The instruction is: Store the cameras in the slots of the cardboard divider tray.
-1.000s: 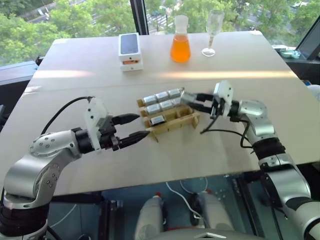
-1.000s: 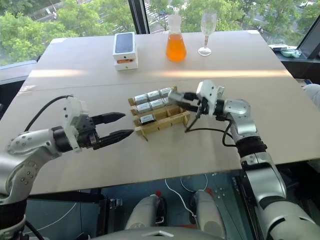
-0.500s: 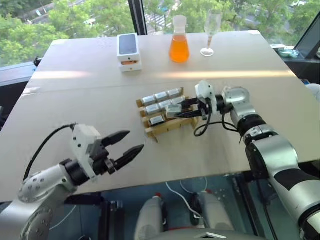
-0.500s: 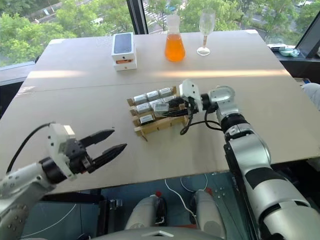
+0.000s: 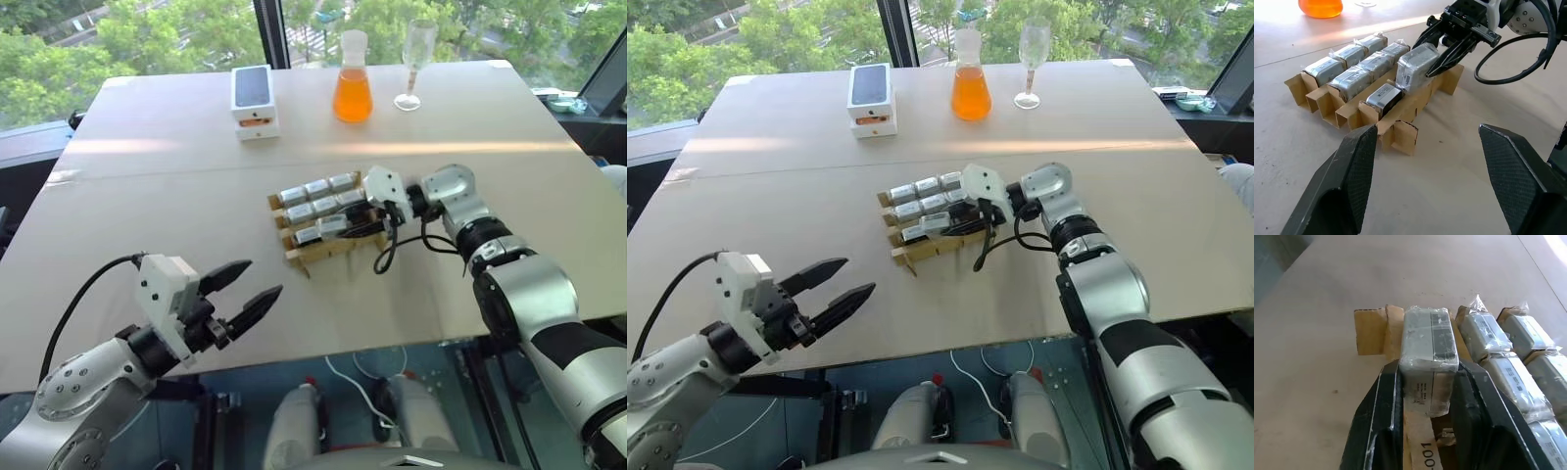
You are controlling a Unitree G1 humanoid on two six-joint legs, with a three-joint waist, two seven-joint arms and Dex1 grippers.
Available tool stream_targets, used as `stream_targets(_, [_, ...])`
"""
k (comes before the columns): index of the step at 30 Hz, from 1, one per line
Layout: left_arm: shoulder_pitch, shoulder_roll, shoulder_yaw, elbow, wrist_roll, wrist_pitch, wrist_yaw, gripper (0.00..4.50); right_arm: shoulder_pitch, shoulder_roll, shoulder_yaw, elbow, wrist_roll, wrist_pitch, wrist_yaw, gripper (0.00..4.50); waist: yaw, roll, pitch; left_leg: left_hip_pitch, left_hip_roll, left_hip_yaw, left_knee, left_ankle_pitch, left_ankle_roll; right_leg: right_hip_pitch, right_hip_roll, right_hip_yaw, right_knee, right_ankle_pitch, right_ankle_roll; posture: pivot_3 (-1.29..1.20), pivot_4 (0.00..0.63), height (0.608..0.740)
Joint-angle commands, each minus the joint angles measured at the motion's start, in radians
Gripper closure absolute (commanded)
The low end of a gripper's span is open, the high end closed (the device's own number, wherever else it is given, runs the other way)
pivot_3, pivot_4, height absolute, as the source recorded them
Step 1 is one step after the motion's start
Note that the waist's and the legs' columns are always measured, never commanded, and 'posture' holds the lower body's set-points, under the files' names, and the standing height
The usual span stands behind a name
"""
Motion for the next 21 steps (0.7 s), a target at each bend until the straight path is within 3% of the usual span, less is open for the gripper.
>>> stream_targets(1, [0.004, 0.005, 0.02, -0.041, -0.013, -0.028, 0.011, 1.1, -0.028, -0.008, -0.018, 0.0, -0.018, -0.006, -0.038, 3.72, 0.0, 0.0, 0.0, 0.0, 0.0, 0.0, 0.0, 0.0, 0.0, 0.0, 0.0, 0.0, 0.0, 0.0, 0.0, 0.0, 0.15, 0.74])
stream_targets(21, [-0.018, 0.023, 0.005, -0.024, -0.017, -0.037, 0.018, 1.1, -0.017, -0.003, 0.009, 0.009, -0.126, -0.075, -0.105, 3.72, 0.0, 0.0, 0.0, 0.0, 0.0, 0.0, 0.0, 0.0, 0.0, 0.0, 0.0, 0.0, 0.0, 0.0, 0.0, 0.0, 0.15, 0.74])
